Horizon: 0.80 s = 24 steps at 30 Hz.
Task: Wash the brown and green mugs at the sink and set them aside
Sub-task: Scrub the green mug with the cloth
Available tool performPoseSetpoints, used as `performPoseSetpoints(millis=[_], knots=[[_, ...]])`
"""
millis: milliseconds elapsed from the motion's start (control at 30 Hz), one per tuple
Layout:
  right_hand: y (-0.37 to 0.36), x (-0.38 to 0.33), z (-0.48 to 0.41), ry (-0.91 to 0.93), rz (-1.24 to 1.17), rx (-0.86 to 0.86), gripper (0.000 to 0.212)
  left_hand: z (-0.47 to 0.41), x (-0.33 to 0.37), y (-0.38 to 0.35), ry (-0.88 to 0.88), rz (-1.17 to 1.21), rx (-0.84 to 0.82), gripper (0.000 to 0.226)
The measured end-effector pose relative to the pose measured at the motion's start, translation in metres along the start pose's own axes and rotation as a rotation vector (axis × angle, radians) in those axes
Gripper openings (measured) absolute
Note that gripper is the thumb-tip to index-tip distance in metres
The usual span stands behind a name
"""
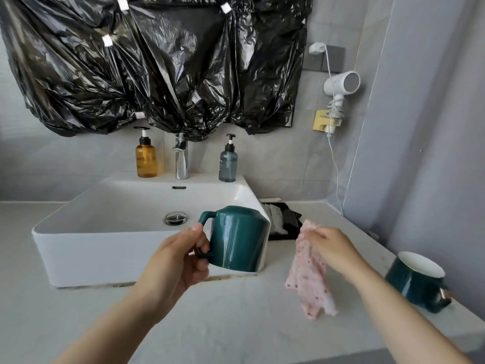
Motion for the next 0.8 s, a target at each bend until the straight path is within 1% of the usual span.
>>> performPoseSetpoints(millis=[33,100,167,233,300,367,400,433,500,533,567,600,633,700,733,800], knots=[[-0.006,0.008,0.002,-0.023,0.046,-0.062,0.033,0.001,-0.003,-0.001,0.003,-0.018,-0.003,0.042],[-0.011,0.02,0.006,-0.048,0.09,-0.12,0.032,0.003,-0.007,-0.002,0.008,-0.04,-0.008,0.043],[-0.011,0.021,0.01,-0.045,0.097,-0.126,0.033,0.003,-0.009,-0.004,0.012,-0.043,-0.013,0.042],[-0.008,0.014,0.011,0.009,0.112,-0.085,0.034,0.001,-0.01,-0.006,0.014,-0.048,-0.013,0.041],[-0.007,-0.001,0.013,0.074,0.006,-0.059,0.034,-0.002,-0.01,-0.009,0.013,-0.047,-0.013,0.039],[-0.013,-0.021,0.021,0.061,-0.251,-0.13,0.027,-0.004,-0.009,-0.009,0.005,-0.035,-0.02,0.039],[-0.017,-0.031,0.024,0.029,-0.368,-0.186,0.03,-0.005,-0.008,-0.009,-0.002,-0.033,-0.026,0.039],[-0.022,-0.041,0.027,-0.011,-0.462,-0.246,0.038,-0.006,-0.007,-0.008,-0.016,-0.039,-0.034,0.038],[-0.034,-0.06,0.032,-0.113,-0.584,-0.378,0.062,-0.006,-0.002,-0.005,-0.06,-0.088,-0.059,0.036],[-0.04,-0.07,0.035,-0.159,-0.611,-0.451,0.073,-0.006,0.001,-0.002,-0.087,-0.126,-0.073,0.034],[-0.046,-0.08,0.038,-0.161,-0.613,-0.514,0.077,-0.006,0.005,0.0,-0.113,-0.166,-0.083,0.033],[-0.05,-0.089,0.041,-0.128,-0.59,-0.551,0.076,-0.005,0.009,0.004,-0.136,-0.204,-0.086,0.032],[-0.055,-0.097,0.044,-0.084,-0.556,-0.557,0.071,-0.005,0.014,0.008,-0.157,-0.239,-0.08,0.032],[-0.064,-0.106,0.046,-0.015,-0.539,-0.518,0.07,-0.005,0.023,0.019,-0.187,-0.296,-0.04,0.034],[-0.069,-0.11,0.047,0.002,-0.56,-0.489,0.07,-0.005,0.027,0.026,-0.199,-0.314,-0.013,0.034],[-0.078,-0.119,0.05,0.047,-0.619,-0.43,0.061,-0.005,0.035,0.037,-0.212,-0.351,0.033,0.029]])
Point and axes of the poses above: each hand's wrist, its own z-axis away from the middle knuckle, its own y-axis out of the back of the hand, x = y × z, the point moved 5 cm from there along -z, towards the middle knuckle, and after that the axes turned 10 degrees about x, right-handed, at the moved point
